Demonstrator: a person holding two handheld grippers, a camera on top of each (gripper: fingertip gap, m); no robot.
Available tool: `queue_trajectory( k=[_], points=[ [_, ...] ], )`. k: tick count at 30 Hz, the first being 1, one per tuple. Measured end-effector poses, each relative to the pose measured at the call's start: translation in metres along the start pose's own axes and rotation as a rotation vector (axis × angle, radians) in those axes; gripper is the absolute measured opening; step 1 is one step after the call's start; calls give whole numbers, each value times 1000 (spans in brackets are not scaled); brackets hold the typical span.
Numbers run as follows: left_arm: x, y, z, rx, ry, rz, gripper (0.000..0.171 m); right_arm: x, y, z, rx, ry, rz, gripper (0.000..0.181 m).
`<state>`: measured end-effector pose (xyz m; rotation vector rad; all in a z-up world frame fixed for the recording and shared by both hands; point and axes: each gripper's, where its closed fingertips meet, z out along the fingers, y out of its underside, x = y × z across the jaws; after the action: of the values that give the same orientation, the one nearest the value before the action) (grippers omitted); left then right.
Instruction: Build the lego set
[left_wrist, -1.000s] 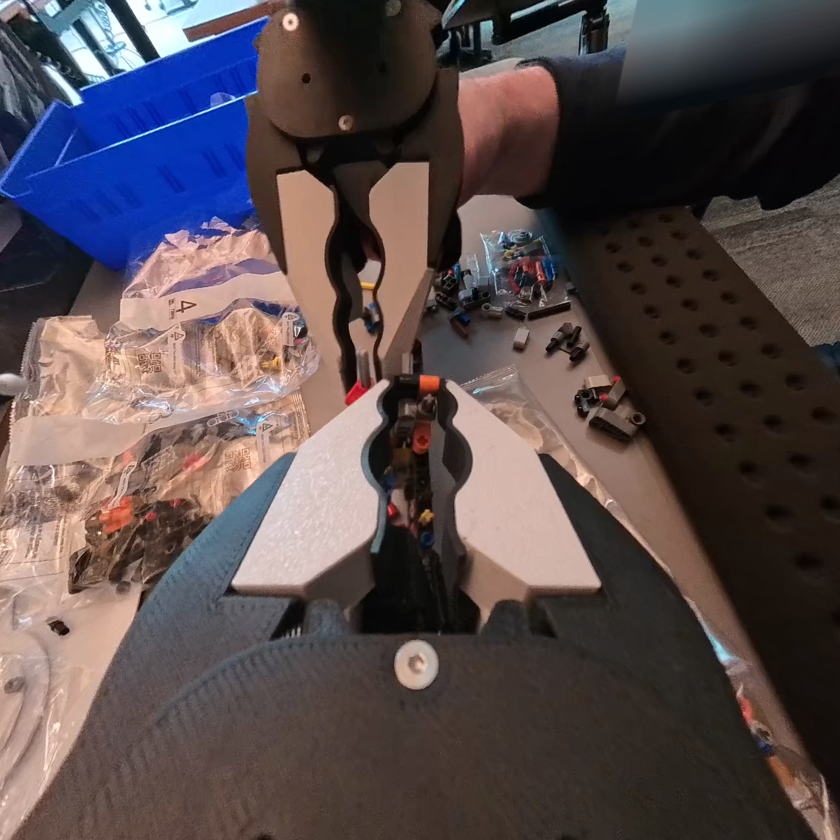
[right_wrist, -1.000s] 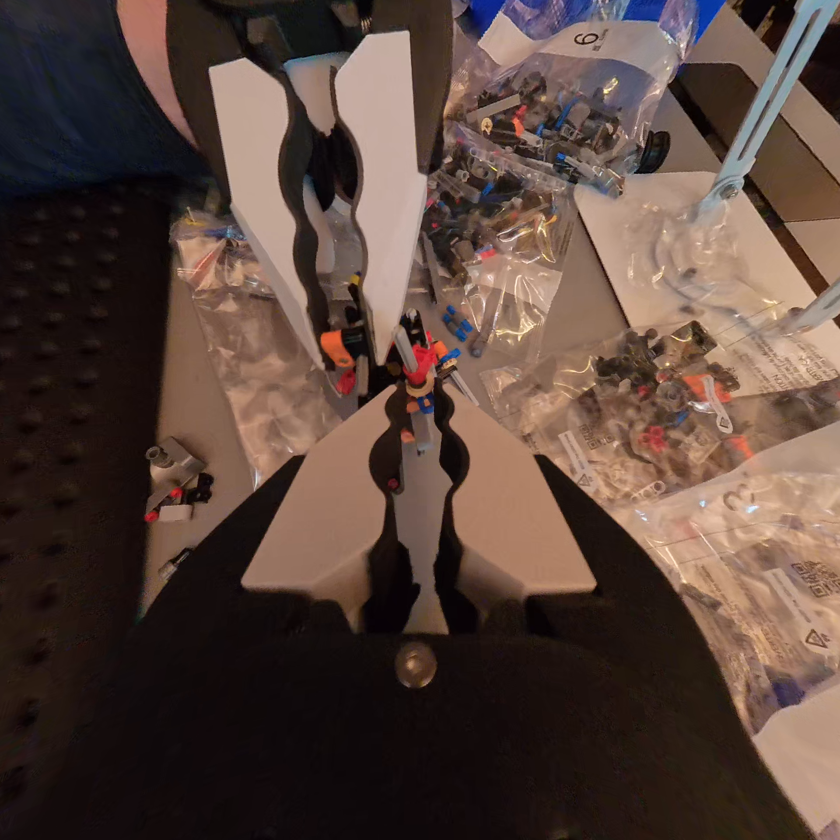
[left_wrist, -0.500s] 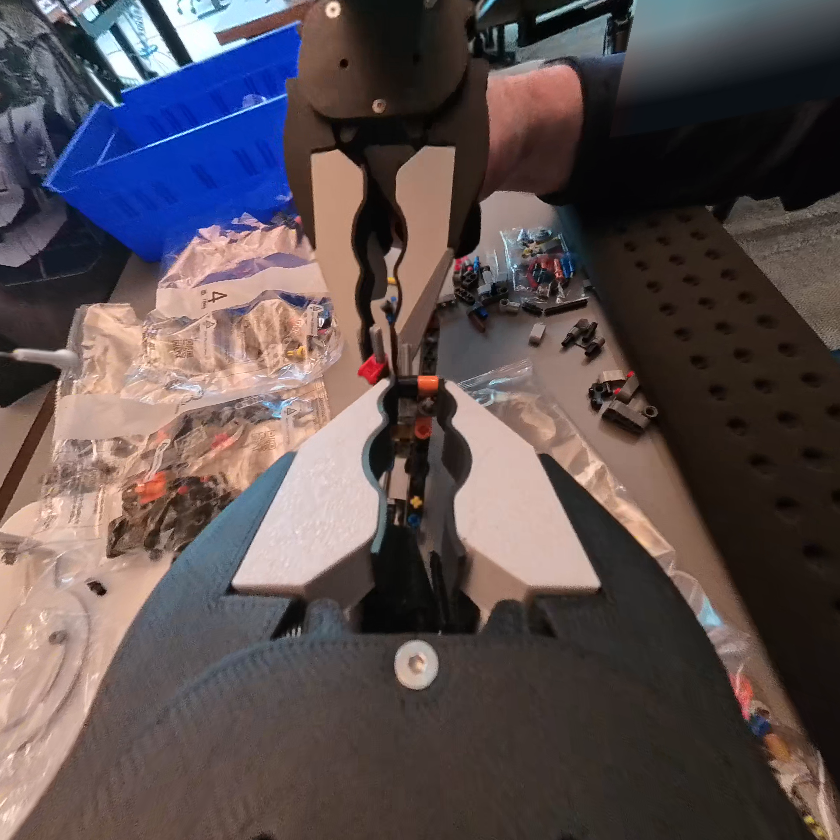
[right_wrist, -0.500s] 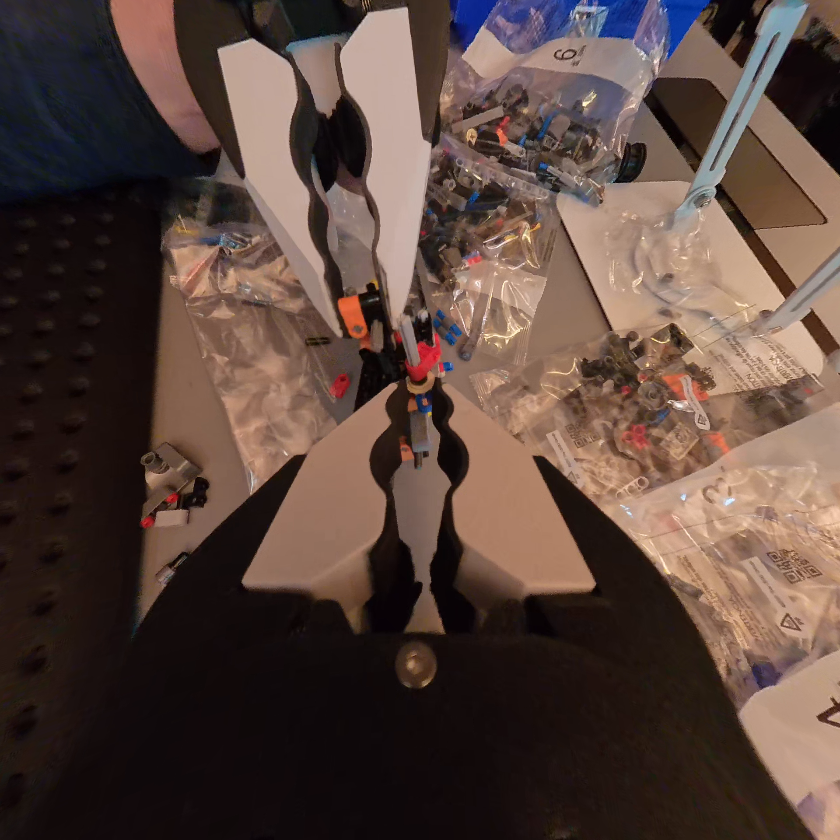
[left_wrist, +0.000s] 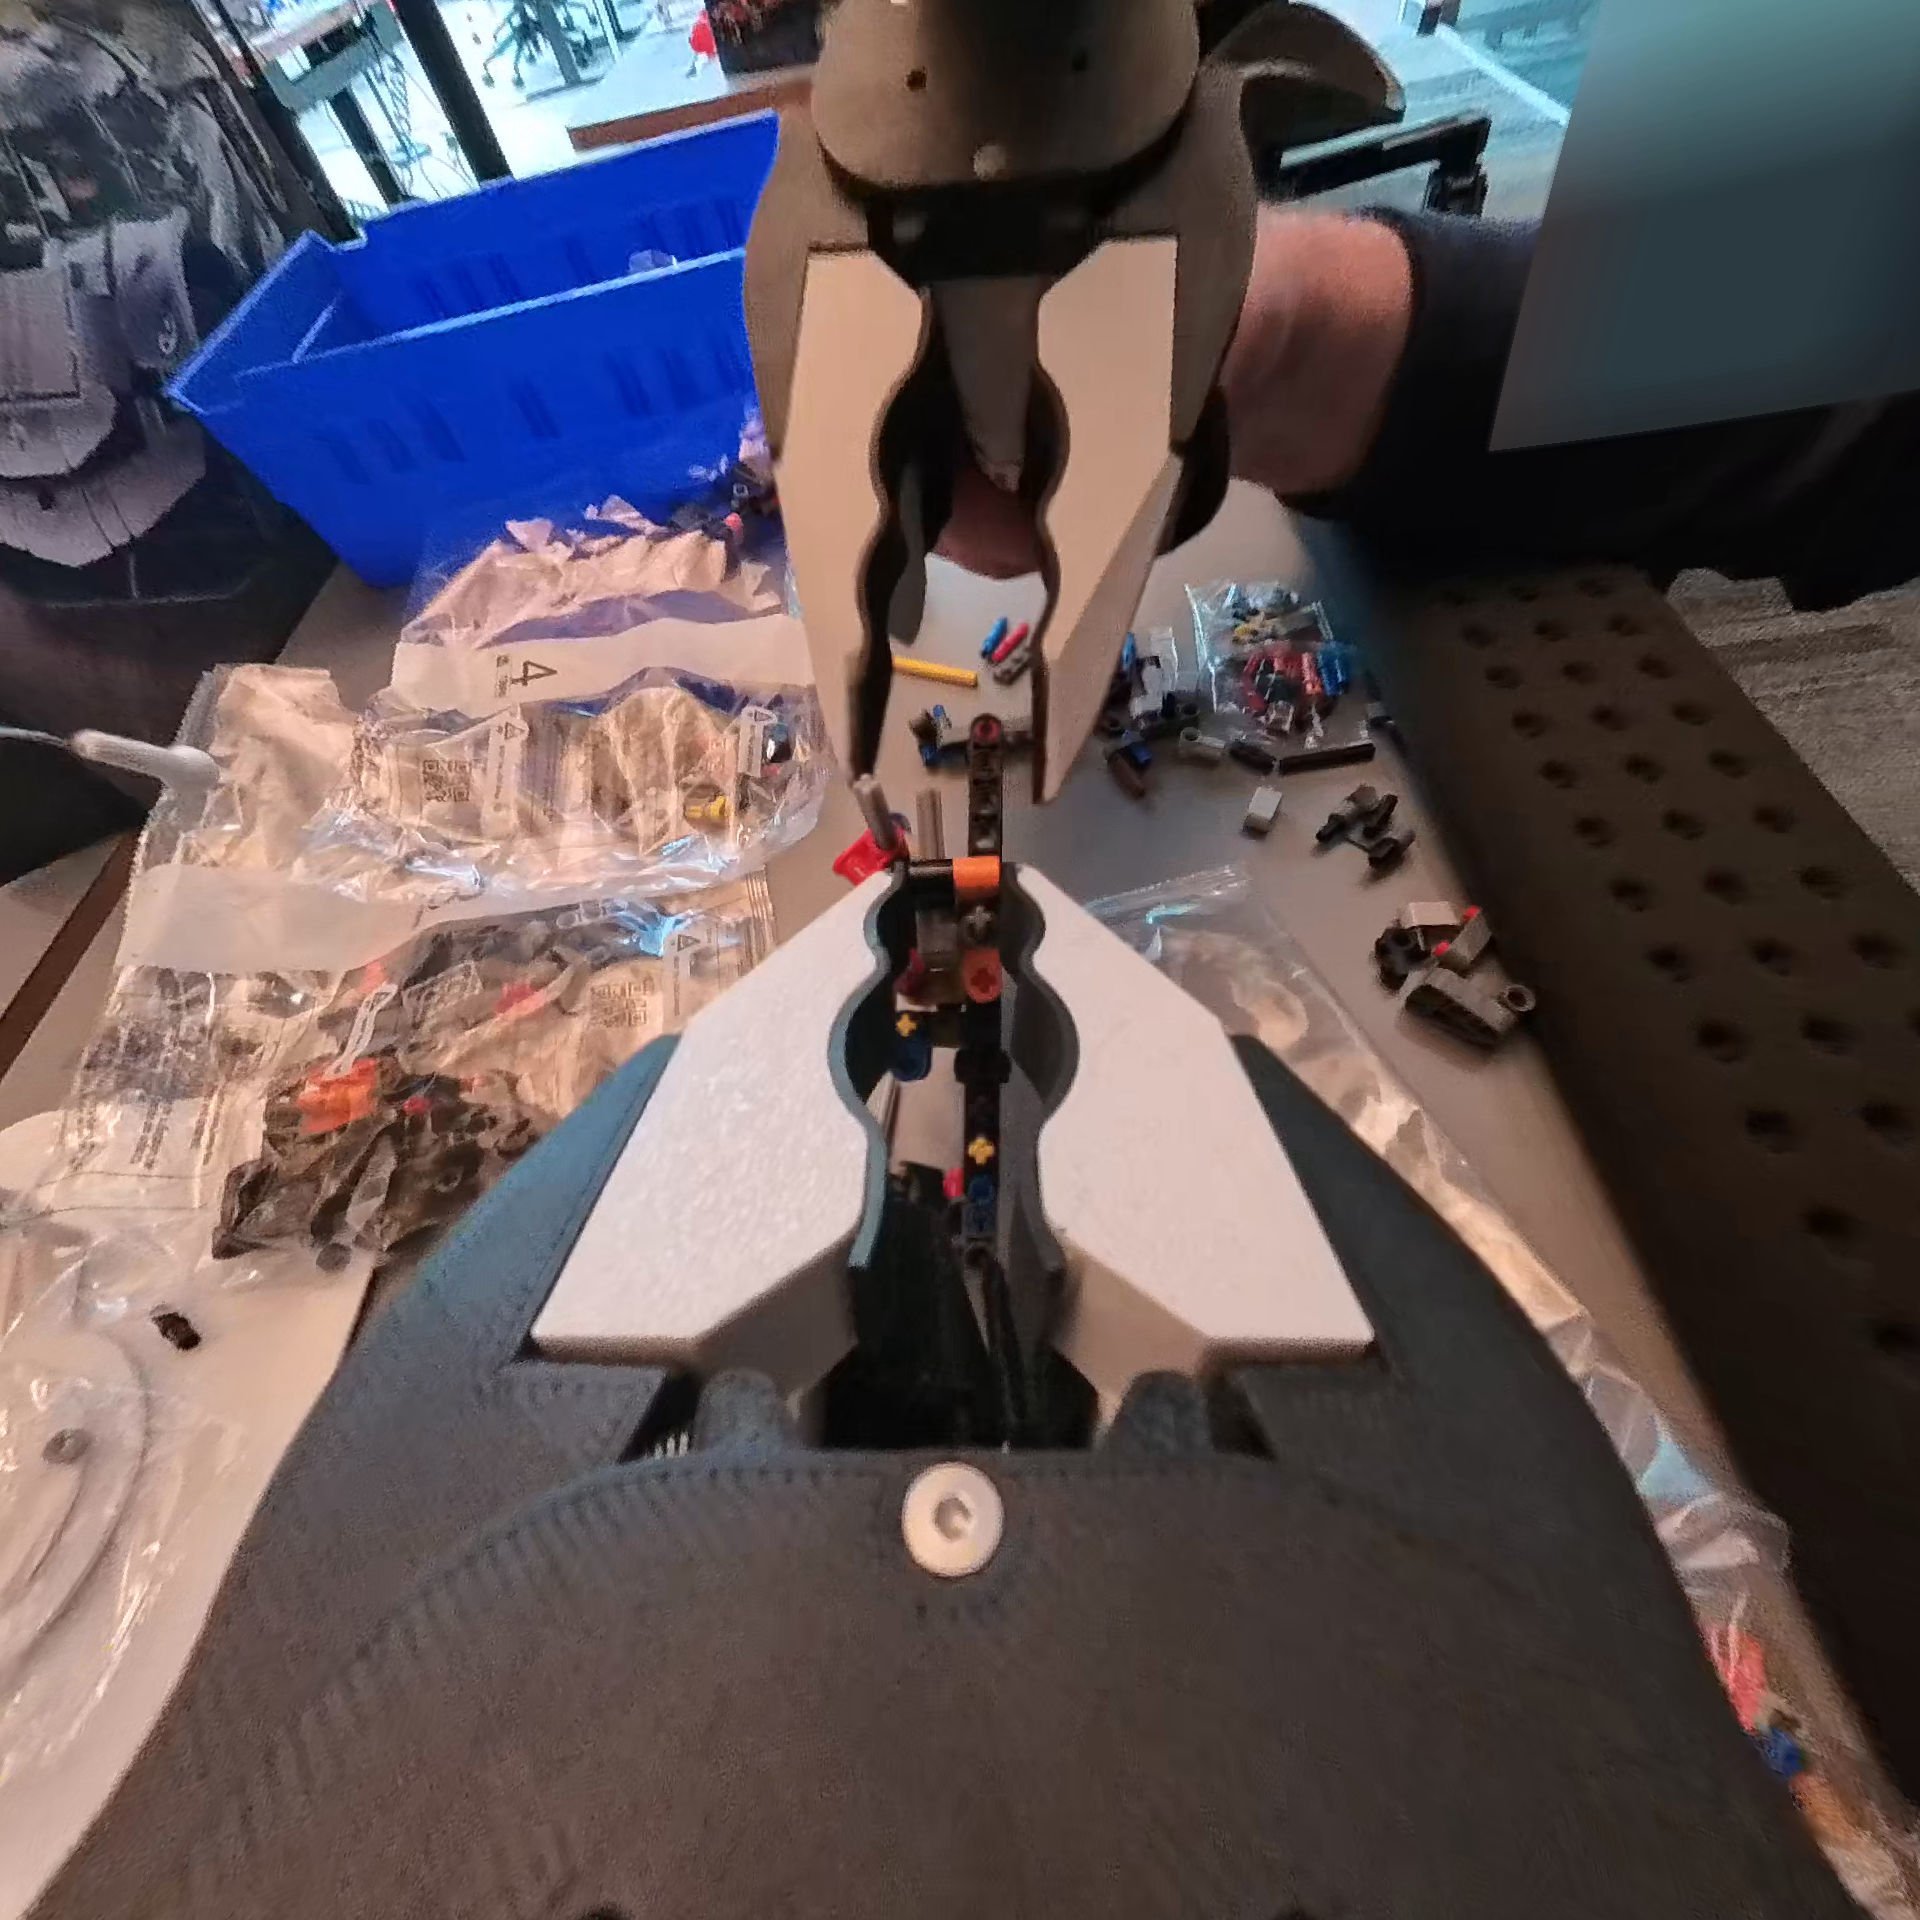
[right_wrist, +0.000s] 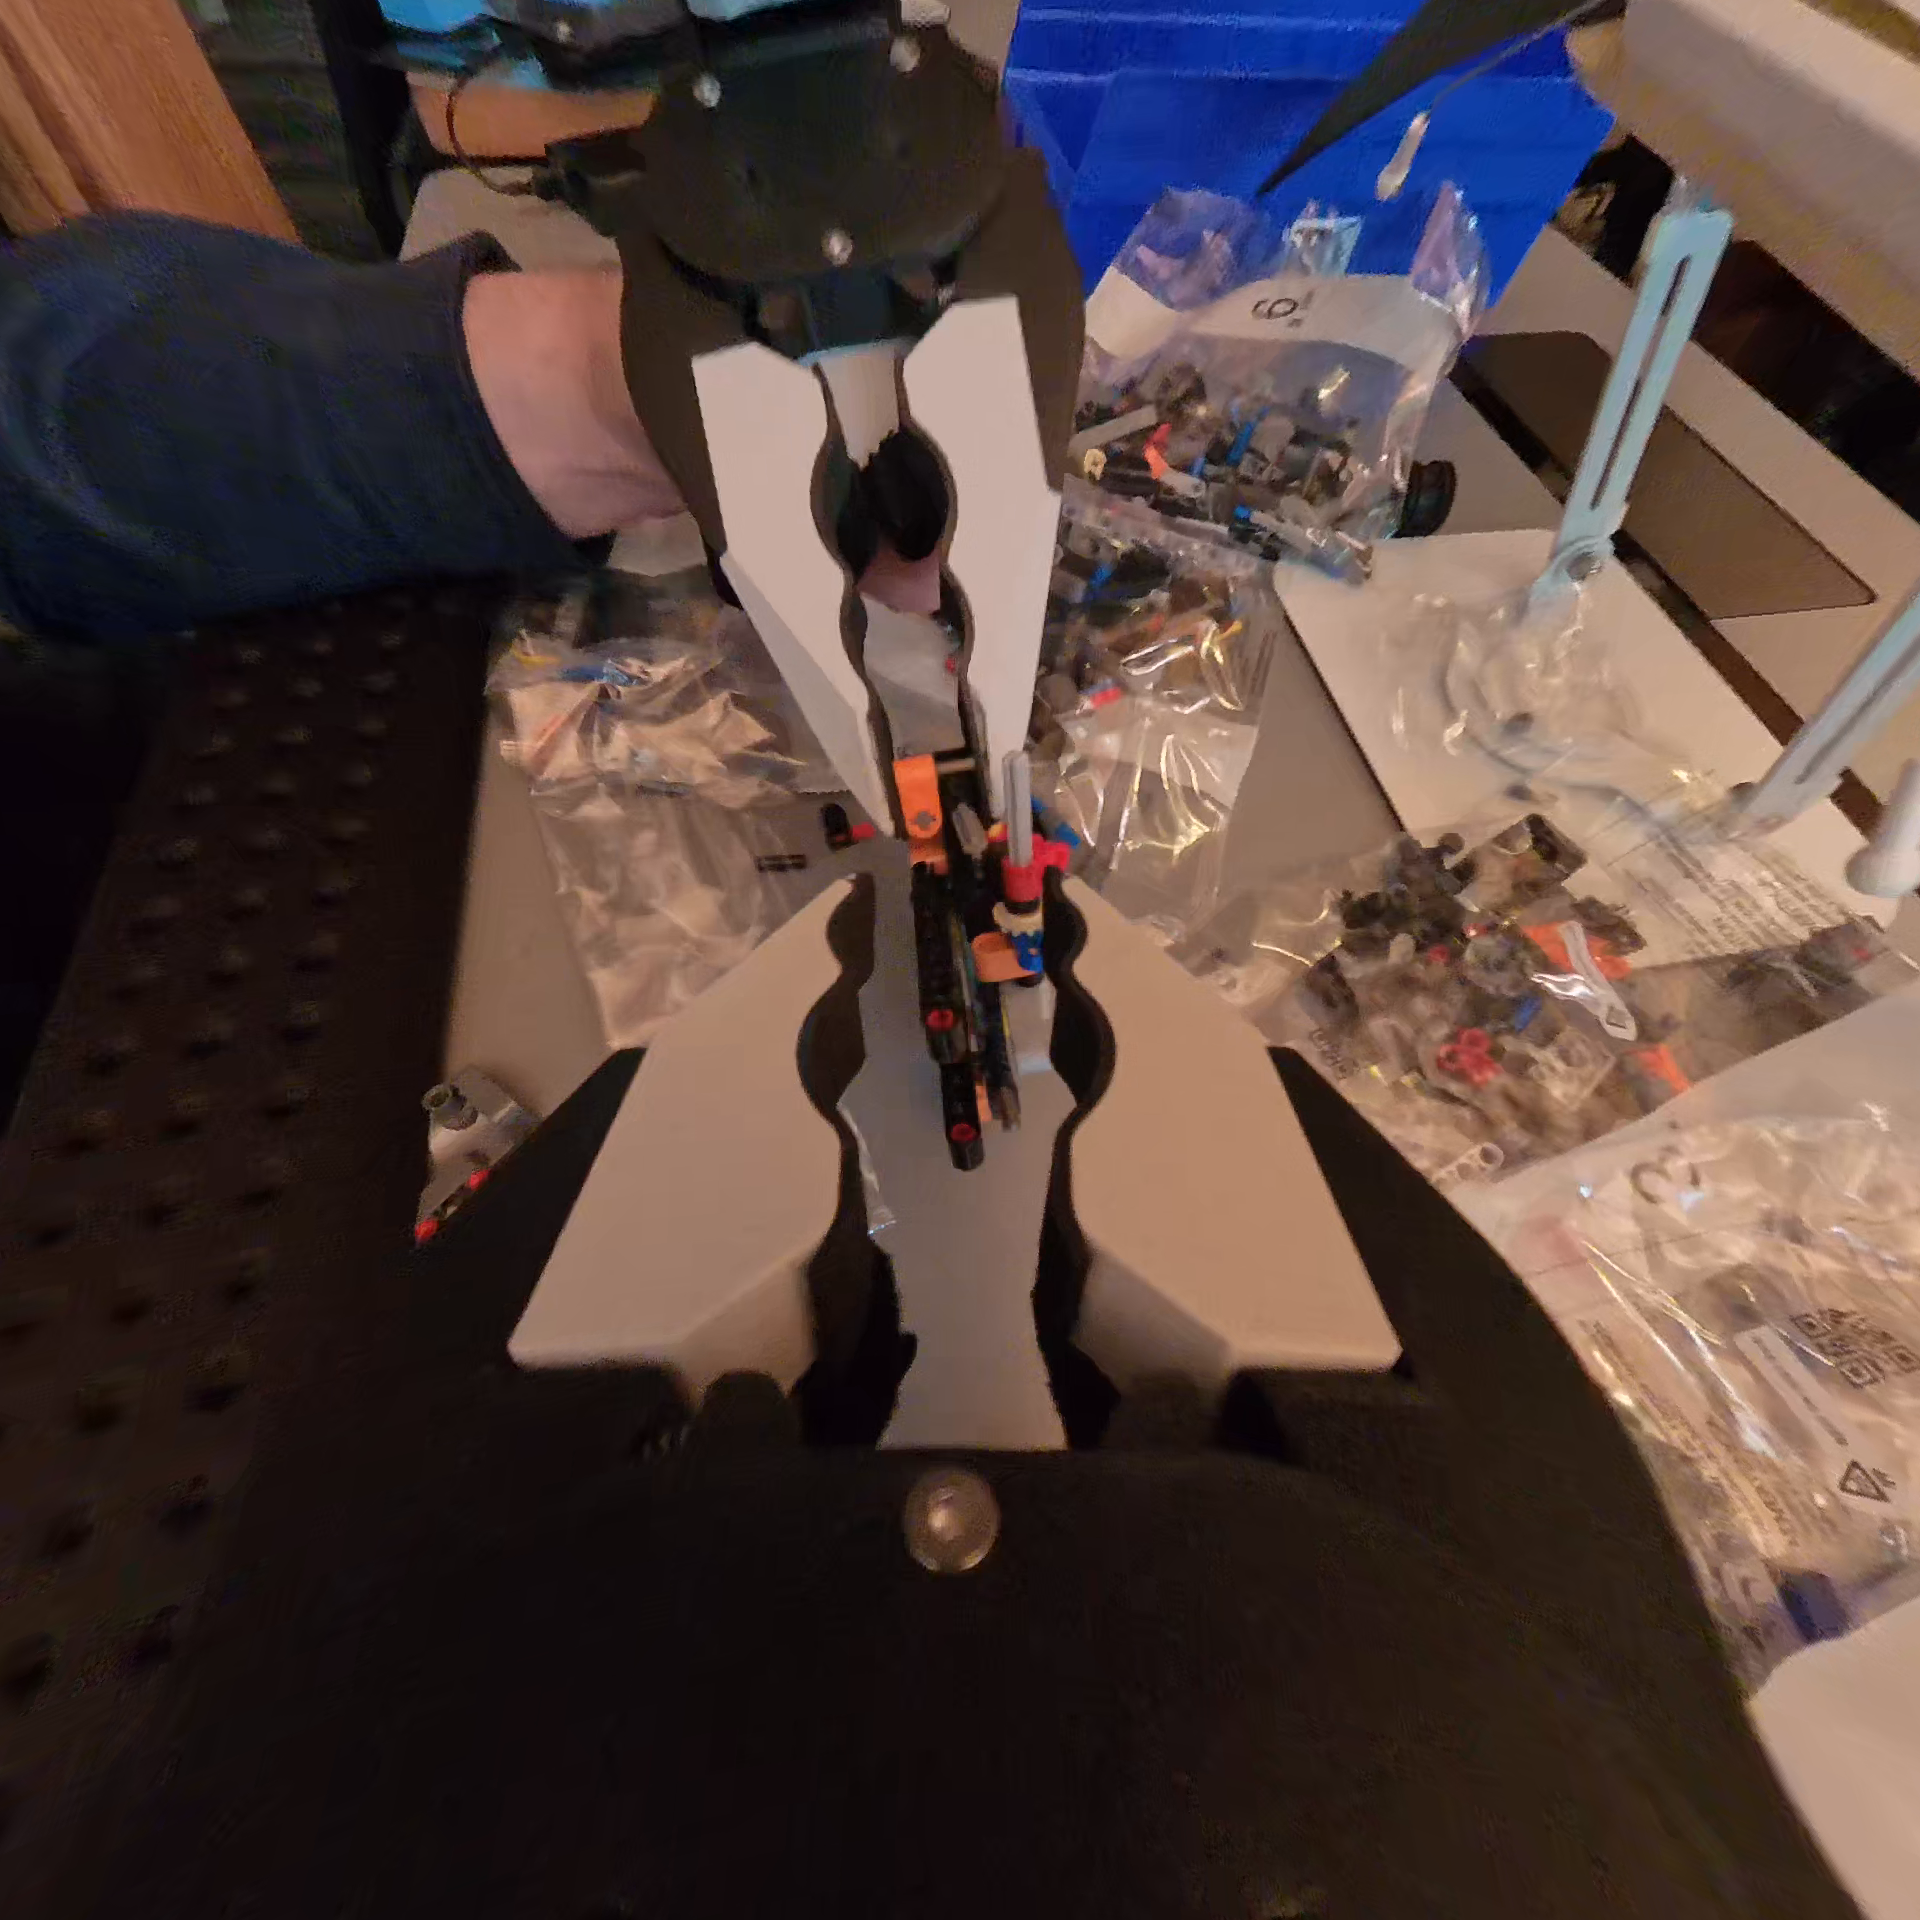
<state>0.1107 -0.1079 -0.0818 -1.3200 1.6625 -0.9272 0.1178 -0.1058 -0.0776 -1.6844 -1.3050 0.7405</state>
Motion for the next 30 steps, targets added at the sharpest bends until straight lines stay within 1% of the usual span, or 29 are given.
queue_trajectory(
  k=[2,3,5,7,10,19,30],
  points=[
    [1,-2,2,-1,1,5,16,0,5,6,-37,15,-22,27],
    [2,-1,5,-8,-3,10,16,0,9,10,-66,22,-22,28],
    [2,0,9,-21,-7,9,16,5,20,16,-136,59,-39,26],
    [2,1,12,-26,-4,9,16,2,19,19,-133,48,-36,28],
    [1,0,12,-22,-13,14,15,4,18,21,-123,64,-46,25],
    [2,2,12,-80,-49,69,15,3,22,21,-147,54,-52,21],
    [0,4,2,-47,-2,8,16,2,15,14,-123,54,-68,18]
  ],
)
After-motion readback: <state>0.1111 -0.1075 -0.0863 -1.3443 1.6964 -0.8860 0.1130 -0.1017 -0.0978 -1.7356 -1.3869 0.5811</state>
